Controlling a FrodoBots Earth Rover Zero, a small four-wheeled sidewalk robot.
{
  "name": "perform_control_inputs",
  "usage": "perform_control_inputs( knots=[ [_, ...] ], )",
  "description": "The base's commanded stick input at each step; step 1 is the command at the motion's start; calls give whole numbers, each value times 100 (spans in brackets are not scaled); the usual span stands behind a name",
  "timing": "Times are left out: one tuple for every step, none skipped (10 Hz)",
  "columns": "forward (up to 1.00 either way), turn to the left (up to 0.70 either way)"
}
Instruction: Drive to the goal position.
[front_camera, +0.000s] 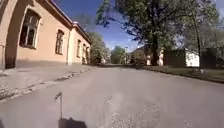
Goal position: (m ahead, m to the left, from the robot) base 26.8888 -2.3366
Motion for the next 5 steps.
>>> perform_control_inputs(
  knots=[
    [100,7],
    [100,2],
    [100,0],
    [100,0],
    [100,0]
  ],
)
